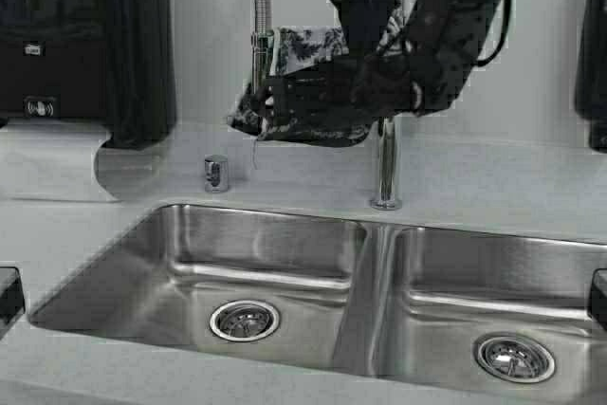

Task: Get the cloth and wipe up the spill under the wine glass

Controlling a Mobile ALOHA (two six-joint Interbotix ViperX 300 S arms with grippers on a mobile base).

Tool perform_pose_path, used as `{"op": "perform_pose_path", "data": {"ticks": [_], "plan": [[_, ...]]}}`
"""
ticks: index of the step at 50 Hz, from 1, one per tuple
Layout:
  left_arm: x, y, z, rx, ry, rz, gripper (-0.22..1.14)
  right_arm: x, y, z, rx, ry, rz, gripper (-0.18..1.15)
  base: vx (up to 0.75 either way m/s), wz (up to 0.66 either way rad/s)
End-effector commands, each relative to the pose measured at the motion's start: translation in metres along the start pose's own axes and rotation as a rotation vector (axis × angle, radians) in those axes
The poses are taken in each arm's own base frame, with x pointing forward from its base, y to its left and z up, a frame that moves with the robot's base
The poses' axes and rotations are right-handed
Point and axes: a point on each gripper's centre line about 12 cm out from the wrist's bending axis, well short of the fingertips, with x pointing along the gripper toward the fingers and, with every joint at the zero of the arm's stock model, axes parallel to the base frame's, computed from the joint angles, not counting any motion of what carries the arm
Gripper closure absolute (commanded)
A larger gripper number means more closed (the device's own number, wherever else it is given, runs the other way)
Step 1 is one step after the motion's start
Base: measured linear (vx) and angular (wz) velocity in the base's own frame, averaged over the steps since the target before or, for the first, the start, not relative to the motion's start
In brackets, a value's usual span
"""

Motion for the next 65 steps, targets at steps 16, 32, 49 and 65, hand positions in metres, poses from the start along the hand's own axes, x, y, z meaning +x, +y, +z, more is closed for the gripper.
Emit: {"op": "perform_pose_path", "data": {"ticks": [16, 32, 49, 65], "plan": [[0.001, 0.000, 0.004, 0.000, -0.011, -0.001, 0.89, 0.046, -0.018, 0.000, 0.062, -0.090, -0.086, -0.03, 0.07, 0.03], [0.001, 0.000, 0.005, 0.000, -0.014, -0.001, 0.89, 0.056, -0.044, 0.008, 0.070, -0.128, -0.140, -0.03, 0.06, 0.02], [0.001, 0.000, 0.004, -0.001, -0.011, 0.000, 0.89, 0.057, -0.057, 0.014, 0.071, -0.149, -0.165, -0.01, 0.04, 0.01], [0.001, 0.000, 0.003, 0.002, -0.011, -0.001, 0.89, 0.057, -0.057, 0.014, 0.068, -0.147, -0.164, 0.65, 0.01, 0.01]]}}
